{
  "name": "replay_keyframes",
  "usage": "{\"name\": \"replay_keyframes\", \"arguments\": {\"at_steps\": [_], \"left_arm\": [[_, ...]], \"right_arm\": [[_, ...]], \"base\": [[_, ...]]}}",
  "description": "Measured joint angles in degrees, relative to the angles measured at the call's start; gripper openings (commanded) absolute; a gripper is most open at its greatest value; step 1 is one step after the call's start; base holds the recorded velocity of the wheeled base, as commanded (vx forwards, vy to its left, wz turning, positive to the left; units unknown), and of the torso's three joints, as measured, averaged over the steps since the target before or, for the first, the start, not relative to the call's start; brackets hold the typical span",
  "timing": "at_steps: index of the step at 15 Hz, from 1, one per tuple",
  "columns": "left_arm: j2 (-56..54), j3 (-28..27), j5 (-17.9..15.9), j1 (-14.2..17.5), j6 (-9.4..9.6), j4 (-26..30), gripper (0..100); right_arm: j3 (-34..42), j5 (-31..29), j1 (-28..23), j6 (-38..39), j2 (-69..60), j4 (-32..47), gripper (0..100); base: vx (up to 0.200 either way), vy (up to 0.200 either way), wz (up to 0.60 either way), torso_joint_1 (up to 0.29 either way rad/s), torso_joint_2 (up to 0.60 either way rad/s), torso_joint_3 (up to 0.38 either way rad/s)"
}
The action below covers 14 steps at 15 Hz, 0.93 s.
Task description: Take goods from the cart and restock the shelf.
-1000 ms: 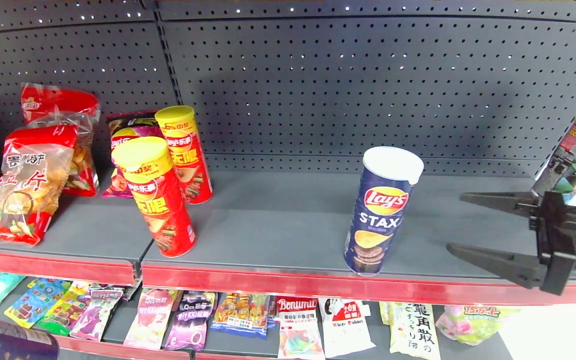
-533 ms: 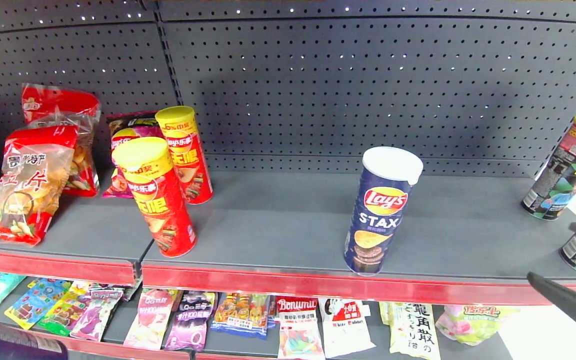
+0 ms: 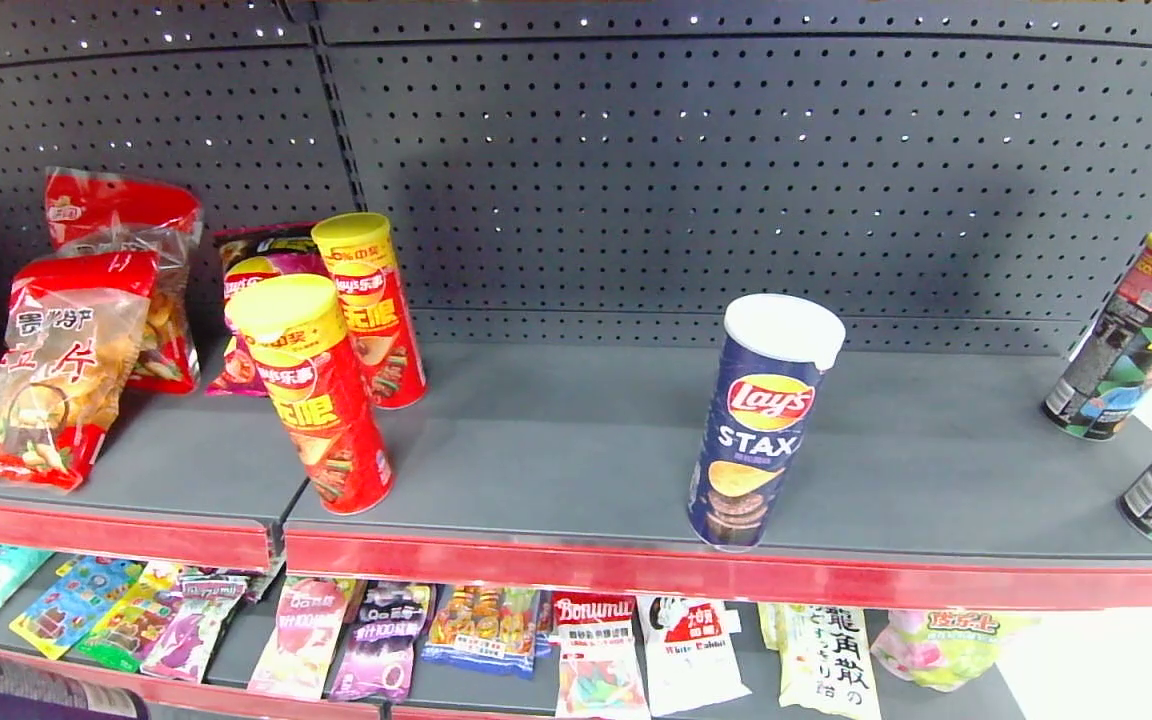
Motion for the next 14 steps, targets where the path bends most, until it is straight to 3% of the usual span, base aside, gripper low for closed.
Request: {"name": "replay_keyframes", "arguments": {"at_steps": [2, 7, 14], "left_arm": [[-0.10, -0.05, -0.30, -0.02, 0.00, -0.05, 0], [-0.40, -0.27, -0.35, -0.04, 0.10, -0.16, 0], [-0.62, -0.50, -1.80, -0.04, 0.11, -0.18, 0]], "right_arm": [[4.43, -0.22, 0.00, -0.09, -5.45, 0.50, 100], [8.24, -2.61, -0.63, 1.05, -18.69, 13.54, 100], [8.53, -3.04, -0.71, 2.06, -21.53, 16.81, 100]], "base": [[0.000, 0.000, 0.00, 0.000, 0.00, 0.000], [0.000, 0.000, 0.00, 0.000, 0.00, 0.000], [0.000, 0.000, 0.00, 0.000, 0.00, 0.000]]}}
